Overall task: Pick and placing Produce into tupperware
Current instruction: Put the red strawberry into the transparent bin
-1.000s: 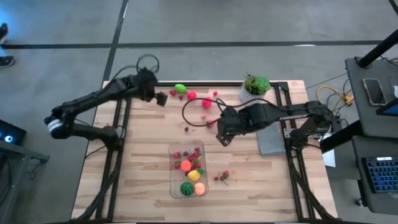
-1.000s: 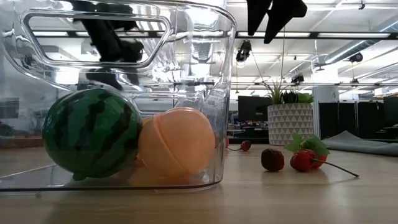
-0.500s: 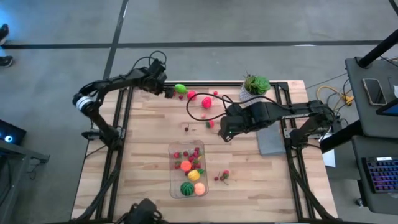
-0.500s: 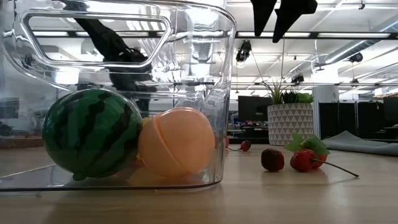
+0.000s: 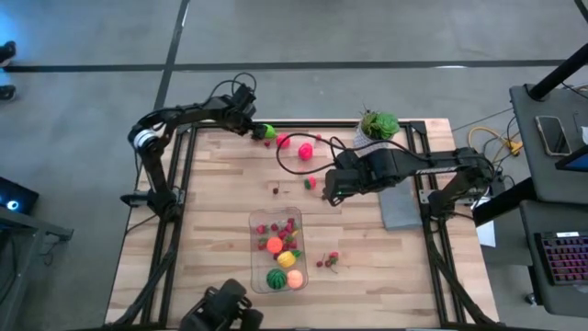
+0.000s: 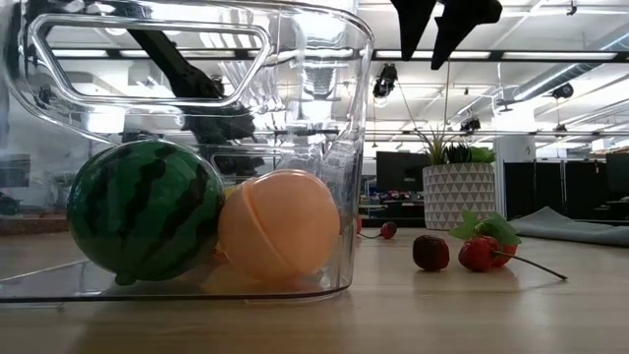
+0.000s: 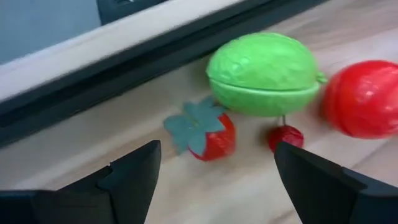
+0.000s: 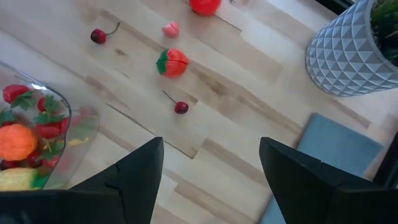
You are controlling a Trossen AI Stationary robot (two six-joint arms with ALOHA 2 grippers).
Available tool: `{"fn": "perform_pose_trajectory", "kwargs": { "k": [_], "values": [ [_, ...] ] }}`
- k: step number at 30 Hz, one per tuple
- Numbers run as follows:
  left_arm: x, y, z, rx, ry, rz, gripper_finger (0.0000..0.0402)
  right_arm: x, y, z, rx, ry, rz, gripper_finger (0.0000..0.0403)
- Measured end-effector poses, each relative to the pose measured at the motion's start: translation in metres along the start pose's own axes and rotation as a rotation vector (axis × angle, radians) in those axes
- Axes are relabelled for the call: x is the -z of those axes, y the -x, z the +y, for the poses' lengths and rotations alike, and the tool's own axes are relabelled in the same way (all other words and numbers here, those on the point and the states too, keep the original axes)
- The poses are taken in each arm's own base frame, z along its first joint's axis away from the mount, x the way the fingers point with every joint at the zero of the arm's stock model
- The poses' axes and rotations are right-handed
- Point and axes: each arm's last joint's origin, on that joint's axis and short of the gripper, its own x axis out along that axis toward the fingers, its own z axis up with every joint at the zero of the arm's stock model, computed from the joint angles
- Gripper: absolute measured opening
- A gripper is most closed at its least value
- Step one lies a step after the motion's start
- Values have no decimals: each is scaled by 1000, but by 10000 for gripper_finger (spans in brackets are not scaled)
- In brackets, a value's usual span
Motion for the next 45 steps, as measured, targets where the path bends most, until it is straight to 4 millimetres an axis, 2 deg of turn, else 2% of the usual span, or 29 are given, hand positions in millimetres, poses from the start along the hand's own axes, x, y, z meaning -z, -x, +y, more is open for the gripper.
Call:
{"fn": "perform_pose_trajectory", "kwargs": {
  "k": [4, 12, 20, 33, 45],
  "values": [
    [-3, -1, 1, -62, -45, -18, 293, 0, 0, 0, 2, -4, 0, 258],
    [-2, -11, 3, -55, -36, 4, 262, -3, -1, -2, 7, -13, 1, 258],
    [0, -20, 4, -47, -33, 28, 260, -3, -2, -2, 9, -15, 2, 258],
    [-4, -23, 3, -37, -37, -11, 256, -4, -2, -3, 12, -15, 3, 258],
    [-2, -23, 4, -42, -36, 7, 175, -4, -2, -4, 22, -12, -2, 258]
  ]
}}
